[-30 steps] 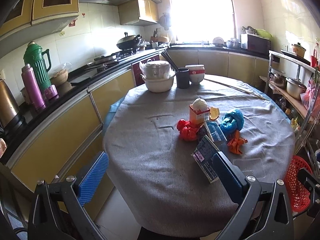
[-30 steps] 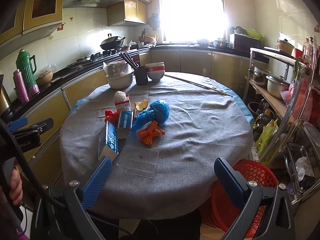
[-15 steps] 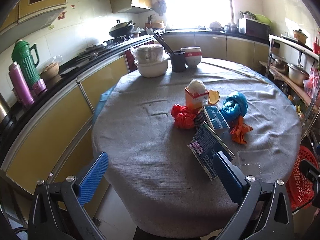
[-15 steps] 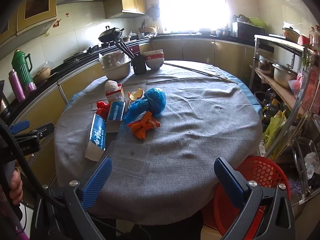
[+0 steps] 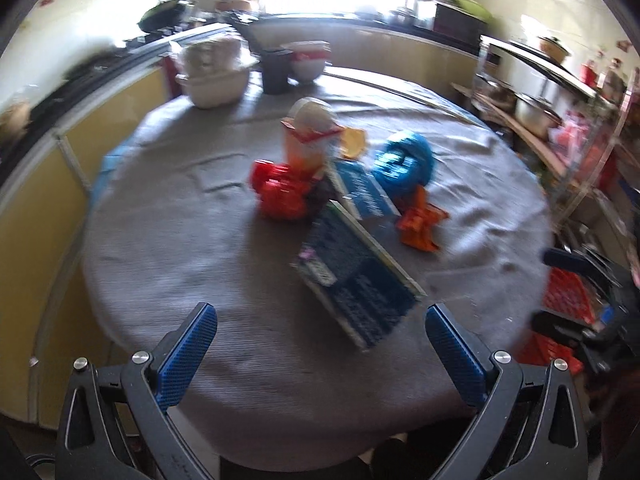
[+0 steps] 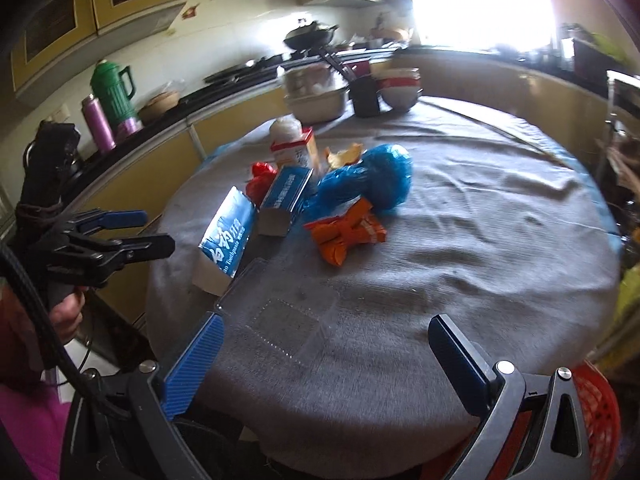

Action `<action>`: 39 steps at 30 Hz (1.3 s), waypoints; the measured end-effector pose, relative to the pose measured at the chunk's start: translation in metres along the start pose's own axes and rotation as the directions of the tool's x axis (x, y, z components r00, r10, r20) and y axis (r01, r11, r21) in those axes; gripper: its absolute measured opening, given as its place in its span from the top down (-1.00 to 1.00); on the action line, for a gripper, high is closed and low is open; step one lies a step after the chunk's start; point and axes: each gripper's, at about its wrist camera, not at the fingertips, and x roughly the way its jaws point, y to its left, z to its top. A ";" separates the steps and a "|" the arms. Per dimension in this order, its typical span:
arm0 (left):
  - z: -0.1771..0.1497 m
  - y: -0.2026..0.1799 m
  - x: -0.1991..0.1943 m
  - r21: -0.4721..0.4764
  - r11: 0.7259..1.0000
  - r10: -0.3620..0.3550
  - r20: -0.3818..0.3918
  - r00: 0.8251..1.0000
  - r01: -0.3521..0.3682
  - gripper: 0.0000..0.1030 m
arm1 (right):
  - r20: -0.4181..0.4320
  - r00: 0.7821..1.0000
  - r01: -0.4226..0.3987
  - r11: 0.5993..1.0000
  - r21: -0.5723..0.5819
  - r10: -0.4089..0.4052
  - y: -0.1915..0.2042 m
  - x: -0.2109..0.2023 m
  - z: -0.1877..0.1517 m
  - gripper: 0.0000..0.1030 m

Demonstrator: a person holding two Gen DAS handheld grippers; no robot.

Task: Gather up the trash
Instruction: 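Grasp the blue milk carton with the left tool while the right tool grasps the clear plastic tray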

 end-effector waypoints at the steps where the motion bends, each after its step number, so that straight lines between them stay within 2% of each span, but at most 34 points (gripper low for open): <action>1: 0.001 -0.001 0.002 0.002 1.000 -0.030 -0.013 0.999 0.030 -1.00 | -0.010 1.000 -0.022 1.000 -0.012 0.022 -0.001 0.005 0.002 -1.00; 3: 0.003 0.000 0.005 -0.010 0.995 -0.096 -0.043 0.994 0.096 -1.00 | -0.028 0.998 -0.059 0.998 -0.033 0.058 -0.003 0.013 0.006 -1.00; 6: 0.012 0.004 0.016 -0.060 0.982 -0.183 -0.111 0.977 0.177 -1.00 | -0.072 0.991 -0.116 0.991 -0.067 0.111 -0.003 0.027 0.010 -1.00; 10: 0.026 0.014 0.035 -0.184 0.950 -0.285 -0.186 0.940 0.252 -1.00 | -0.091 0.980 -0.188 0.976 -0.114 0.178 0.003 0.035 0.017 -1.00; 15: 0.038 0.024 0.055 -0.361 0.880 -0.409 -0.241 0.880 0.310 -1.00 | -0.117 0.977 -0.201 0.954 -0.223 0.178 0.013 0.044 0.020 -1.00; 18: 0.041 0.024 0.063 -0.409 0.860 -0.429 -0.255 0.866 0.306 -1.00 | -0.131 0.971 -0.226 0.941 -0.251 0.198 0.014 0.047 0.021 -1.00; 20: 0.041 0.023 0.069 -0.434 0.850 -0.439 -0.267 0.858 0.299 -0.87 | -0.134 0.967 -0.247 0.932 -0.266 0.218 0.017 0.049 0.020 -1.00; 25: 0.037 0.025 0.085 -0.473 0.841 -0.441 -0.316 0.840 0.264 -0.32 | -0.161 0.971 -0.219 0.925 -0.311 0.176 0.027 0.063 0.017 -1.00; 27: 0.032 0.025 0.090 -0.485 0.837 -0.442 -0.329 0.834 0.252 -0.31 | -0.173 0.970 -0.217 0.927 -0.306 0.170 0.027 0.070 0.016 -0.91; 29: 0.029 0.026 0.094 -0.502 0.827 -0.456 -0.332 0.826 0.255 -0.30 | -0.188 0.968 -0.216 0.933 -0.288 0.166 0.025 0.075 0.015 -0.59; 31: 0.028 0.027 0.094 -0.506 0.825 -0.456 -0.331 0.826 0.253 -0.28 | -0.216 0.962 -0.225 0.937 -0.267 0.169 0.024 0.081 0.014 -0.31; 35: 0.027 0.030 0.093 -0.496 0.834 -0.435 -0.324 0.840 0.241 -0.26 | -0.215 0.962 -0.221 0.943 -0.250 0.169 0.025 0.076 0.010 -0.15; 39: 0.024 0.035 0.090 -0.502 0.833 -0.426 -0.313 0.849 0.232 -0.25 | -0.189 0.969 -0.201 0.955 -0.218 0.161 0.026 0.064 -0.001 -0.12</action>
